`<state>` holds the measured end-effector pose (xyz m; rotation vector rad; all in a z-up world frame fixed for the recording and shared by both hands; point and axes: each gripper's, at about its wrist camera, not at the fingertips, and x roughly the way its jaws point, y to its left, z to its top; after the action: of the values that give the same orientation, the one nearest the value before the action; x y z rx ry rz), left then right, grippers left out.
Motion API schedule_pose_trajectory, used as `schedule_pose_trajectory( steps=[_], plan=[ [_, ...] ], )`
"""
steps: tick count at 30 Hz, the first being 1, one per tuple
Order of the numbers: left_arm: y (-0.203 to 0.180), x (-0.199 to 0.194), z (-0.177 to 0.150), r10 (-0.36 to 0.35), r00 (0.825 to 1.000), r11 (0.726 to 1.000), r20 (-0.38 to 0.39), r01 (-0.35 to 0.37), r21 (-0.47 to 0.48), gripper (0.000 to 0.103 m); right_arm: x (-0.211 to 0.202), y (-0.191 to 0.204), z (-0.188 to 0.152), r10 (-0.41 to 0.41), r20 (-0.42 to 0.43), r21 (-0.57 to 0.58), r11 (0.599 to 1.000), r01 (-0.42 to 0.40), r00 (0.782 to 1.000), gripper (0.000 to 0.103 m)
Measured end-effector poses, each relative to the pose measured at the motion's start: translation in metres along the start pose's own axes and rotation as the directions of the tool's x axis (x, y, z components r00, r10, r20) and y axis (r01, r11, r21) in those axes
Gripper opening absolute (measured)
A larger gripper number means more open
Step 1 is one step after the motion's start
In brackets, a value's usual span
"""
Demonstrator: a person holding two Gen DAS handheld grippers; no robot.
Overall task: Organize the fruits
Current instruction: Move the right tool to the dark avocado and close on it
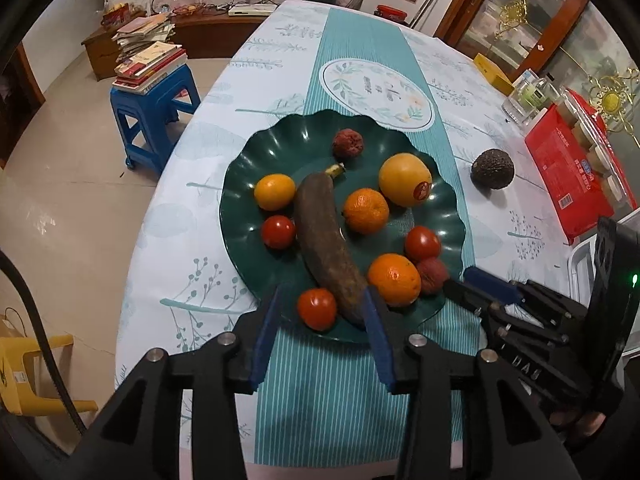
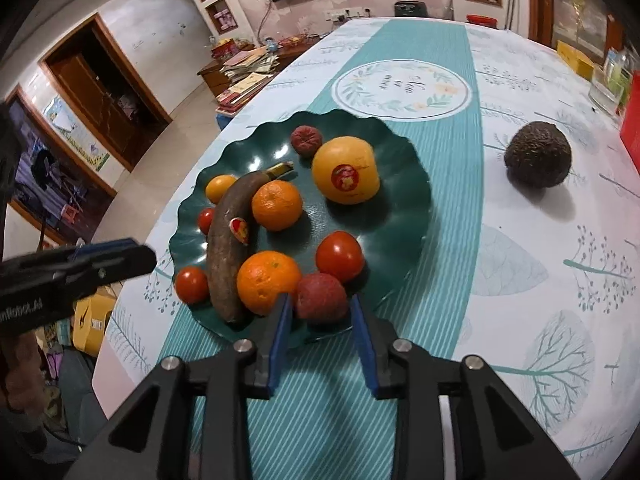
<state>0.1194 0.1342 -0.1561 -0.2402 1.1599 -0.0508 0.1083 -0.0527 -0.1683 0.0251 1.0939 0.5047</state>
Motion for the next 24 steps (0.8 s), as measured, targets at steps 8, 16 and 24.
schedule_pose_trajectory(
  steps=[8, 16, 24],
  plan=[
    [0.001, 0.006, -0.012, -0.033, 0.999, 0.999, -0.028, 0.032, -0.038, 0.047, -0.008, -0.030, 0.011, -0.054, -0.013, 0.058, 0.997, 0.054, 0.998, 0.045],
    [-0.002, 0.008, -0.018, -0.057, 0.997, 0.998, -0.053, 0.055, -0.044, 0.054, -0.023, -0.082, 0.029, -0.121, -0.032, 0.196, 0.973, 0.125, 0.992, 0.057],
    [-0.005, 0.002, -0.017, -0.002, 0.997, 0.999, -0.075, -0.001, -0.036, 0.071, -0.032, -0.127, 0.057, -0.210, -0.042, 0.291, 0.933, 0.213, 0.977, 0.069]
  ],
)
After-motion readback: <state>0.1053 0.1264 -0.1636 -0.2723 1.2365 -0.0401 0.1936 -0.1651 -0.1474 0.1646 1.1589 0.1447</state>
